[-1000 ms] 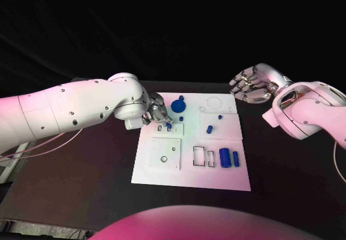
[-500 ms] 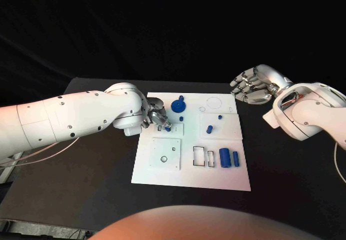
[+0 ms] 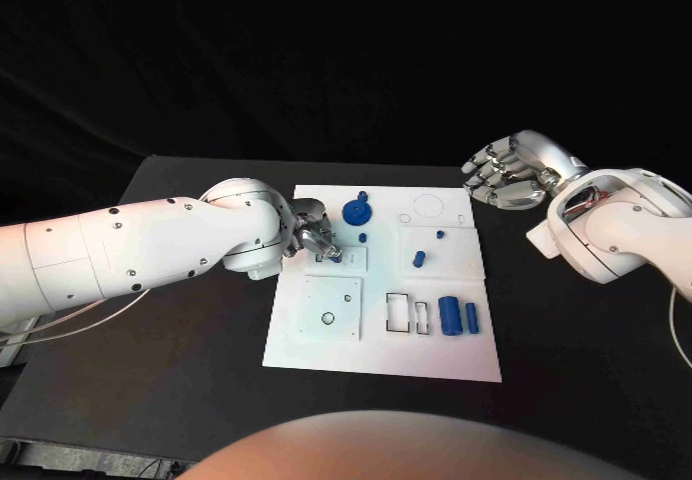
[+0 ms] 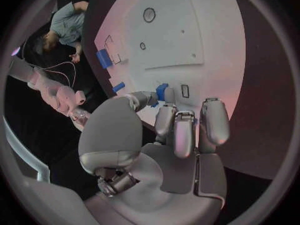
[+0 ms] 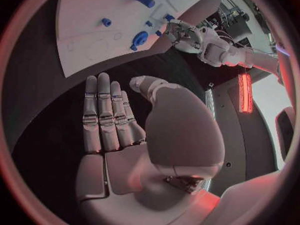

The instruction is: Assemble the parts on the task board

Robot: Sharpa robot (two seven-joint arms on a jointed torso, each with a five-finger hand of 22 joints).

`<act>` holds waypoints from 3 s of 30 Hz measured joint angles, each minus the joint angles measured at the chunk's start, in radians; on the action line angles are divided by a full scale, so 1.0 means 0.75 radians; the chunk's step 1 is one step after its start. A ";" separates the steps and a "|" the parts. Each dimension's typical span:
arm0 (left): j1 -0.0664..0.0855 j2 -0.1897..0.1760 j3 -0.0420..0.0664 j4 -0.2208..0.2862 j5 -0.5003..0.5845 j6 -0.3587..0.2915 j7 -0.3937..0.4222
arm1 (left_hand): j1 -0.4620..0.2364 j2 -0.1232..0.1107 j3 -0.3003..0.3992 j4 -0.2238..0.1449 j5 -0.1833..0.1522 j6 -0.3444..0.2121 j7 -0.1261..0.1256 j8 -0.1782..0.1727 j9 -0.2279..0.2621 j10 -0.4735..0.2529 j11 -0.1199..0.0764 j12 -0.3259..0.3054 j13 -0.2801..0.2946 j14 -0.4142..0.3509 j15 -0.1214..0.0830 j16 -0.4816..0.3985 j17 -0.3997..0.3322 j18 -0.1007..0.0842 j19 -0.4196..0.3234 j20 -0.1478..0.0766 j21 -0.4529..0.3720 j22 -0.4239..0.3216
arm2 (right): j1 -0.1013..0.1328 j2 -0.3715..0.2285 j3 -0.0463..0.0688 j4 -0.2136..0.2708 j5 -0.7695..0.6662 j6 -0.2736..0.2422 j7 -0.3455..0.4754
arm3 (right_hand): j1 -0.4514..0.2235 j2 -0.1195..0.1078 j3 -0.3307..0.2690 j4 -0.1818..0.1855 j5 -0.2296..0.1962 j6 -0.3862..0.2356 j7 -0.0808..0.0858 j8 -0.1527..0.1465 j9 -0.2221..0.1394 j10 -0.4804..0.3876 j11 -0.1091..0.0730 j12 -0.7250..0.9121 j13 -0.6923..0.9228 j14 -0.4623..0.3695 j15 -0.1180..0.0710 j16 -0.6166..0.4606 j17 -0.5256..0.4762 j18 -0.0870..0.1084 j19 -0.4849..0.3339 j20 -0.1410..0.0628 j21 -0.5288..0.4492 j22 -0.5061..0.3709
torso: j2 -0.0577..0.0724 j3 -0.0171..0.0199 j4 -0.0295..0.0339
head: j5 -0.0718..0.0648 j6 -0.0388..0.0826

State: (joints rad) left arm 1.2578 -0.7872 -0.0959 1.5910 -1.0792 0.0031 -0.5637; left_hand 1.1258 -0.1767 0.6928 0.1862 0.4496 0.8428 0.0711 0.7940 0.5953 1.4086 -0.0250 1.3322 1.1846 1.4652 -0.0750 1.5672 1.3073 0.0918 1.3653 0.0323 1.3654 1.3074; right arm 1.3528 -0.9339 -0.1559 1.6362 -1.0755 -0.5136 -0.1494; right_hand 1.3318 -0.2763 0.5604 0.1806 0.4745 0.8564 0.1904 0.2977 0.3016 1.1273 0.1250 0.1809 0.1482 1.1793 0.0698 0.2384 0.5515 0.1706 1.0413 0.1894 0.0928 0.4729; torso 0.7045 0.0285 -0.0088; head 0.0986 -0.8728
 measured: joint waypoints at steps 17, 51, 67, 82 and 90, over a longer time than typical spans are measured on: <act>-0.003 -0.005 0.005 0.010 -0.015 -0.036 0.007 | -0.009 -0.009 0.000 0.000 0.000 0.007 -0.002 -0.001 -0.001 0.000 0.000 0.000 0.000 0.000 0.000 0.000 0.000 0.000 0.000 0.000 0.000 0.001 | -0.001 -0.003 0.000 0.000 0.008 -0.011 0.006 | -0.006 0.006 0.000 0.000 0.000 0.000 0.000 0.000 0.000 0.000 0.000 0.000 -0.002 0.000 0.000 0.000 0.000 0.000 0.000 0.000 -0.005 -0.002 | 0.003 0.0010 -0.0018 | -0.001 0.000; -0.001 0.038 0.009 -0.039 -0.039 0.041 -0.001 | -0.013 -0.013 0.018 -0.011 -0.007 0.031 -0.012 -0.004 -0.002 0.000 0.000 0.000 -0.012 0.000 0.000 0.000 0.000 0.000 0.000 0.000 0.000 0.001 | -0.006 0.007 0.000 -0.015 0.015 -0.010 0.002 | -0.007 0.007 0.000 0.000 0.000 0.000 0.000 0.000 -0.001 0.000 0.000 -0.005 -0.005 0.000 0.000 -0.005 0.000 0.000 0.000 0.000 -0.005 -0.007 | 0.001 0.0004 -0.0012 | -0.003 0.000; -0.001 0.039 0.008 -0.040 -0.060 0.051 -0.006 | -0.012 -0.012 0.022 -0.007 -0.002 0.034 -0.010 -0.007 -0.002 0.000 0.000 -0.006 -0.012 0.000 0.000 0.000 0.000 0.000 0.000 0.000 0.000 0.000 | -0.007 0.012 0.000 -0.019 0.012 -0.010 -0.021 | -0.007 0.007 0.000 0.000 0.013 0.000 0.000 0.000 -0.005 -0.005 0.005 -0.012 -0.017 -0.005 0.005 -0.016 -0.001 0.000 0.000 0.000 -0.018 -0.019 | 0.002 -0.0003 -0.0024 | -0.004 0.000; 0.002 0.054 0.009 -0.050 -0.073 0.055 -0.008 | -0.040 0.003 0.048 0.018 -0.096 0.040 -0.011 -0.006 0.008 0.000 0.001 -0.026 -0.032 0.000 0.000 0.000 0.000 0.000 0.000 0.000 -0.005 0.000 | -0.007 0.011 0.000 -0.017 0.006 -0.010 -0.046 | -0.007 0.007 0.000 0.000 0.013 -0.004 0.004 0.000 -0.007 -0.005 0.005 -0.017 -0.020 -0.005 0.005 -0.021 -0.002 0.000 0.000 0.000 -0.018 -0.025 | 0.002 0.0019 -0.0017 | -0.014 0.000; 0.003 0.062 0.009 -0.056 -0.067 0.072 -0.019 | -0.108 -0.031 0.135 -0.064 -0.162 0.042 -0.031 -0.006 0.025 0.008 -0.007 -0.031 -0.037 0.000 0.000 0.000 0.000 0.000 0.000 0.000 -0.015 0.000 | -0.007 0.009 0.000 -0.017 0.001 -0.009 -0.059 | -0.007 0.007 0.000 0.000 0.013 -0.004 0.004 0.000 -0.008 -0.010 0.010 -0.017 -0.024 -0.010 0.010 -0.026 -0.002 0.000 0.000 0.000 -0.024 -0.029 | 0.002 0.0019 -0.0012 | -0.013 0.000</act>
State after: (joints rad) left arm 1.2604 -0.7411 -0.0890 1.5487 -1.1296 0.0572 -0.5776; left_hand 1.0445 -0.2002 0.7938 0.1380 0.3285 0.8744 0.0481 0.7893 0.6140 1.4143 -0.0301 1.3090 1.1566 1.4651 -0.0748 1.5672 1.3073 0.0918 1.3650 0.0324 1.3544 1.3075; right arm 1.3472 -0.9274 -0.1559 1.6238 -1.0746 -0.5205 -0.1936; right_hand 1.3266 -0.2711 0.5604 0.1806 0.4842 0.8536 0.1932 0.2977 0.2955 1.1199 0.1323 0.1679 0.1301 1.1720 0.0771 0.2189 0.5497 0.1705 1.0412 0.1894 0.0750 0.4509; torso 0.7056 0.0299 -0.0097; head 0.0892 -0.8728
